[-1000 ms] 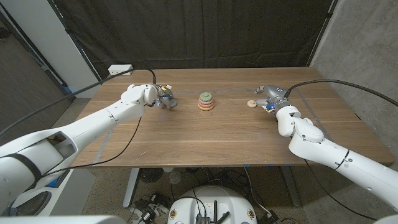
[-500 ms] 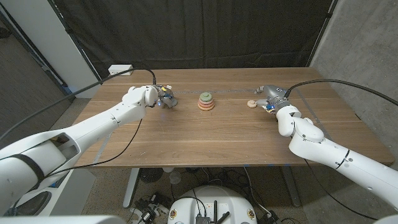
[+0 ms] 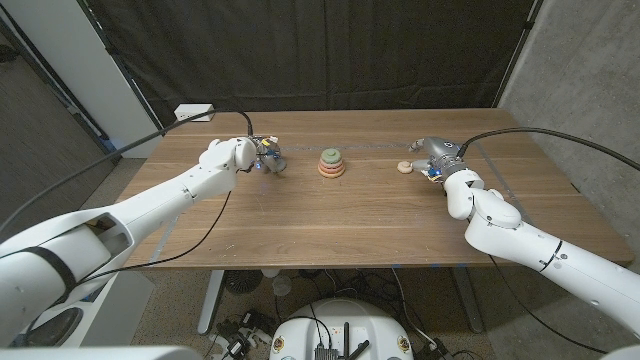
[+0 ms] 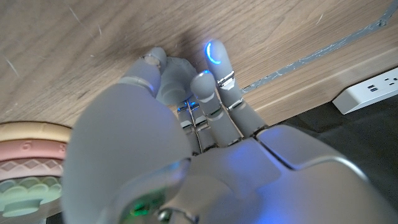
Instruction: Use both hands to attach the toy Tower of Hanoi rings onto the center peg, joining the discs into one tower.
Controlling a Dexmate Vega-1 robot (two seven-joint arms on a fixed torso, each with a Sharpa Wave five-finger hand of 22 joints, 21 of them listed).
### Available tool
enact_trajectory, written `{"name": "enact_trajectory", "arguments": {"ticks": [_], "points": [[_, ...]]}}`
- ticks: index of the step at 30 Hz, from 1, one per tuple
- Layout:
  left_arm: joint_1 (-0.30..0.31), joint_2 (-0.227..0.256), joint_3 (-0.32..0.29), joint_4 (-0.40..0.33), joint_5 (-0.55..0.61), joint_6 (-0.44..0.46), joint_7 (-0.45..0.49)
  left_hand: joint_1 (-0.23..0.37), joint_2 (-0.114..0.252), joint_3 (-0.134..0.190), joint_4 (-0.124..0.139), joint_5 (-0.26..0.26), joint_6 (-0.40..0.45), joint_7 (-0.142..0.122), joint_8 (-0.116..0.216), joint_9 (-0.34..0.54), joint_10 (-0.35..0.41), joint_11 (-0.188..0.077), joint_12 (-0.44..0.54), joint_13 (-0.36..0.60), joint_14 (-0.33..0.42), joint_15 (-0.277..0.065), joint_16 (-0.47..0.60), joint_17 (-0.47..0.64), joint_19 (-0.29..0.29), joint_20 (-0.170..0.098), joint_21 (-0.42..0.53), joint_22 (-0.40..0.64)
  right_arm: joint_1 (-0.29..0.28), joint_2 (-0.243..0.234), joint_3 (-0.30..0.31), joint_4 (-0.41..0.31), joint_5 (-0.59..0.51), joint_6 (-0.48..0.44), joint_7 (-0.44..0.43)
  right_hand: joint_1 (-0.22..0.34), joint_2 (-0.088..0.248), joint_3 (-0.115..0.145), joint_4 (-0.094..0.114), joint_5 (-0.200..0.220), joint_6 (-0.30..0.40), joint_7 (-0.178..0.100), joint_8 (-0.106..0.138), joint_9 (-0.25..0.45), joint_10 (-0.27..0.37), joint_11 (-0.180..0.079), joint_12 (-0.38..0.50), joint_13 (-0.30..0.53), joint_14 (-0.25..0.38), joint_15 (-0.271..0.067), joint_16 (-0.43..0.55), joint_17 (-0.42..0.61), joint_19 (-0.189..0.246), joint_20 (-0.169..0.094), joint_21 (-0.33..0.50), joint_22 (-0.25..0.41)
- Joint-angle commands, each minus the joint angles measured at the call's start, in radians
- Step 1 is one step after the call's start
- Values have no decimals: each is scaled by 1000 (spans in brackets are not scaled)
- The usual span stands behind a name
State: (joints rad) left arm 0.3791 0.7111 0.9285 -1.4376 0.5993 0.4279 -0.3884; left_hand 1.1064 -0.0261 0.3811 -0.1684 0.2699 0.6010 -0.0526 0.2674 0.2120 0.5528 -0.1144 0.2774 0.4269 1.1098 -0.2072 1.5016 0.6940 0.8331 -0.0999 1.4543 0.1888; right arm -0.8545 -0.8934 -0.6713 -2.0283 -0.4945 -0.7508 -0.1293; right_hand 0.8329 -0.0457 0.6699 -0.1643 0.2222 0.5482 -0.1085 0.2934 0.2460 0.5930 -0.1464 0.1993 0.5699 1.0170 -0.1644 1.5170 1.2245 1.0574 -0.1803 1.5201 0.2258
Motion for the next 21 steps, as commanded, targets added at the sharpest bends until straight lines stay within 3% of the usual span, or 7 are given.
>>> {"name": "enact_trajectory", "arguments": {"ticks": [1, 21], "points": [[7, -6, 16, 8, -26, 11, 1, 11, 10, 9, 1, 7, 25, -3, 15, 10, 137, -79, 12, 6, 18, -9, 5, 15, 11, -113, 9, 2, 4, 2, 0, 4, 2, 6, -1, 2, 11, 3, 3, 7, 3, 2, 0, 3, 5, 0, 2, 1, -1, -51, 3, 4, -3, -39, 5, 1], [34, 44, -17, -83, -38, 49, 17, 27, 22, 23, 3, 7, 61, -3, 13, 19, 177, -80, 10, 36, 17, -9, -15, 42, 8, -113, 20, -2, -11, -14, 5, -25, -3, -9, 0, -1, 13, 4, 2, 8, 4, 3, -1, 3, 8, 0, 3, 0, -5, -51, -1, 0, -3, -39, 6, 1]]}}
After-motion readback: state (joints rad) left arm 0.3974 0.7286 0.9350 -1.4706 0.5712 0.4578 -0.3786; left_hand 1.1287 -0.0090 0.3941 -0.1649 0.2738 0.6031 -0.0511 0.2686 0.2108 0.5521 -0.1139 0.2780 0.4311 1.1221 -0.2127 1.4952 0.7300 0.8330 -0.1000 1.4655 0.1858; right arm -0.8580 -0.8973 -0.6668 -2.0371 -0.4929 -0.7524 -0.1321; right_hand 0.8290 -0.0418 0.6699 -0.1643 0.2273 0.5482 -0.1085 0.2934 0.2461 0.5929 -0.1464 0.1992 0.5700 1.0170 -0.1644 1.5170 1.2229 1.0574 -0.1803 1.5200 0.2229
